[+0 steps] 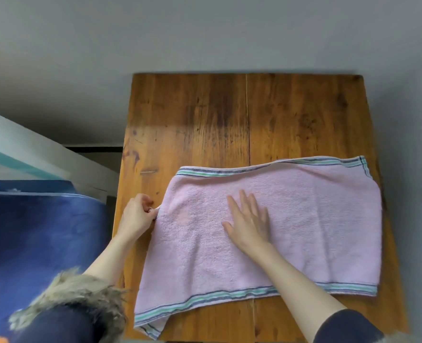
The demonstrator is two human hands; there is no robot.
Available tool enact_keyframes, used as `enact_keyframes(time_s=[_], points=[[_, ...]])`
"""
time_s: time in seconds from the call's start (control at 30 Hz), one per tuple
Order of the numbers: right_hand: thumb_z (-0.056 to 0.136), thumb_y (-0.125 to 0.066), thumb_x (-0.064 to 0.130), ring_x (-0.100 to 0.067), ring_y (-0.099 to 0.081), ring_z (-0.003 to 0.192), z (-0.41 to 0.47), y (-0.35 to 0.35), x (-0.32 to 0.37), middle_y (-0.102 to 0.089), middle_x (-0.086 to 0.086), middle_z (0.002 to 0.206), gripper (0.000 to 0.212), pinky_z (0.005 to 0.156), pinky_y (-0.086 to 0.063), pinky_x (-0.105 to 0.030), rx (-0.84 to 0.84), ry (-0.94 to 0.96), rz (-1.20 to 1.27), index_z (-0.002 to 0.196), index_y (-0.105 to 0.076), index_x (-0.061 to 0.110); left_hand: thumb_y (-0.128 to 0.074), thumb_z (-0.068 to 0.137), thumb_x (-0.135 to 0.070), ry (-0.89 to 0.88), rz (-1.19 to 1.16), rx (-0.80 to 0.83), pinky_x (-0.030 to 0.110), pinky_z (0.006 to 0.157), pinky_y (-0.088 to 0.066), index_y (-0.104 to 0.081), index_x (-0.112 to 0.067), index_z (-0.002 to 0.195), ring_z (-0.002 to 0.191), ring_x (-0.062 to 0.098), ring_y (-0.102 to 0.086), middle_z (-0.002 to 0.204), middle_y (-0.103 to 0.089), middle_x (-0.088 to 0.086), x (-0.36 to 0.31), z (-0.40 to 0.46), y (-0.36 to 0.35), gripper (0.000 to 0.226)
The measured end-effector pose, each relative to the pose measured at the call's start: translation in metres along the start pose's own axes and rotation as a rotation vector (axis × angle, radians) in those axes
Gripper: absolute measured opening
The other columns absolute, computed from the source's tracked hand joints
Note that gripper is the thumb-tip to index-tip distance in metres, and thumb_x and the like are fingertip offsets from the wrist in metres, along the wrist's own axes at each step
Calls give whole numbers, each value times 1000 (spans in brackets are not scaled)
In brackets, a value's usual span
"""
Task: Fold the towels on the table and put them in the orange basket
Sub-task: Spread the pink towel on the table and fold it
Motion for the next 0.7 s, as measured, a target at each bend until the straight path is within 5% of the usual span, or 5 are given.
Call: enact_keyframes(time_s=[0.1, 0.2, 0.43, 0.7], points=[[88, -49, 54, -27, 18, 143, 1, -9, 12, 20, -2, 156, 83, 112, -2, -60, 20, -64, -26, 149, 2, 31, -64, 83, -28, -50, 124, 51, 35, 65, -45, -59, -21, 74, 80, 22, -54, 87, -55, 5, -3, 4, -3, 13], [83, -53, 59, -29, 22, 142, 1, -12, 14, 26, -2, 154, 93, 110, -4, -62, 43, -112, -47, 148, 7, 32, -65, 84, -33, -88, 196, 61, 39, 70, -50, -59, -23, 71, 81, 22, -53, 86, -51, 2, -1, 5, 3, 17], [82, -56, 59, -27, 21, 143, 0, -8, 17, 28, 0, 153, 96, 111, -11, -61, 91, -181, -72, 148, 10, 34, -59, 86, -23, -44, 166, -114, 31, 67, -37, -60, -16, 88, 81, 29, -54, 90, -64, 10, 8, 45, 96, 8], [83, -56, 56, -27, 20, 143, -2, -7, 23, 27, 0, 154, 95, 111, -12, -60, 91, -245, -96, 148, 11, 34, -49, 88, -5, -201, 32, -350, 45, 83, -43, -57, -5, 111, 102, 36, -51, 111, -53, 19, -17, 67, 131, 24]])
Point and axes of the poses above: each hand's wrist, its own z-axis towards the middle knuckle, its own y-axis out of the back of the hand, x = y × z, the point moved 9 cm from there along z, towards the middle knuckle
